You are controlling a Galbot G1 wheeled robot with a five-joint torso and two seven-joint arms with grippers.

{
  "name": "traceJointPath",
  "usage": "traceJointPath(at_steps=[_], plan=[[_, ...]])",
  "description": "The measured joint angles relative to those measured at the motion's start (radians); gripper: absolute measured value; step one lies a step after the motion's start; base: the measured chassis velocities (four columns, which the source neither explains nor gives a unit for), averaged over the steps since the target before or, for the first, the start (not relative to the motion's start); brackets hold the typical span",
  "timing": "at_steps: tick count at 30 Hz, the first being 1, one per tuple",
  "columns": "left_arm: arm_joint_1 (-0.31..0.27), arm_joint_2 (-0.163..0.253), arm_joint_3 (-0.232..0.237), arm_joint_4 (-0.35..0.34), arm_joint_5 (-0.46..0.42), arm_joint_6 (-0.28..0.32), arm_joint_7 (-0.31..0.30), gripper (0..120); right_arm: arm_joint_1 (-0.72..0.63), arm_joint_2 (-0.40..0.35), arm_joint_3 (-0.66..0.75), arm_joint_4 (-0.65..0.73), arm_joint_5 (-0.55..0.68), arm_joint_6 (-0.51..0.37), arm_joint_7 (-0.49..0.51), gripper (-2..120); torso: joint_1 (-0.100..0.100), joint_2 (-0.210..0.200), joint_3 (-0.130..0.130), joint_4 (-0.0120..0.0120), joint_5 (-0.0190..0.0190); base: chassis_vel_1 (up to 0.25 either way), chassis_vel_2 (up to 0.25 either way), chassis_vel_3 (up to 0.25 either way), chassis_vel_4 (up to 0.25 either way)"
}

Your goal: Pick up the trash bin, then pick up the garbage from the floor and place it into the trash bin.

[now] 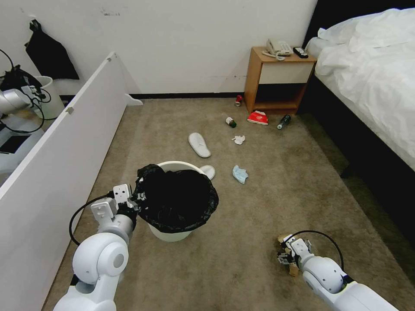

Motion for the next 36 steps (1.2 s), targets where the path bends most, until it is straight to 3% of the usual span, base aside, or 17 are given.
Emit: traceJointPath(at_steps=[5,7,11,23,27,29,36], plan=[[-0.001,-0.002,0.000,0.005,0.000,-0.001,0.001,5,0.013,0.006,-0.012,-0.015,-0.004,-0.001,0.000,91,0.000,0.000,0.000,0.0001,0.0000,0.000,0.000,0.000,0.000],[-0.004,-0.003,0.000,0.009,0.001,-0.002,0.003,5,0.024,0.009,-0.022,-0.025,-0.009,-0.003,0.000,79,0.000,0.000,0.000,0.0001,0.0000,0.000,0.000,0.000,0.000],[-0.009,-0.003,0.000,0.013,0.001,-0.003,0.004,5,0.031,0.014,-0.028,-0.030,-0.013,-0.005,0.001,70,0.000,0.000,0.000,0.0001,0.0000,0.000,0.000,0.000,0.000],[-0.015,-0.006,-0.001,0.025,0.008,-0.009,0.007,5,0.050,0.018,-0.031,-0.040,0.004,-0.005,0.001,22,0.000,0.000,0.000,0.0001,0.0000,0.000,0.000,0.000,0.000],[-0.014,-0.009,-0.001,0.027,0.011,-0.011,0.008,5,0.047,0.018,-0.025,-0.037,0.014,-0.003,0.002,12,0.000,0.000,0.000,0.0000,0.0000,0.000,0.000,0.000,0.000],[-0.012,-0.009,-0.001,0.027,0.012,-0.012,0.009,5,0.047,0.019,-0.019,-0.036,0.017,-0.001,0.002,1,0.000,0.000,0.000,0.0000,0.0000,0.000,0.000,0.000,0.000],[-0.006,-0.007,-0.002,0.026,0.014,-0.015,0.009,5,0.044,0.018,-0.007,-0.032,0.021,0.005,0.002,0,0.000,0.000,0.000,0.0001,0.0000,0.000,0.000,0.000,0.000]])
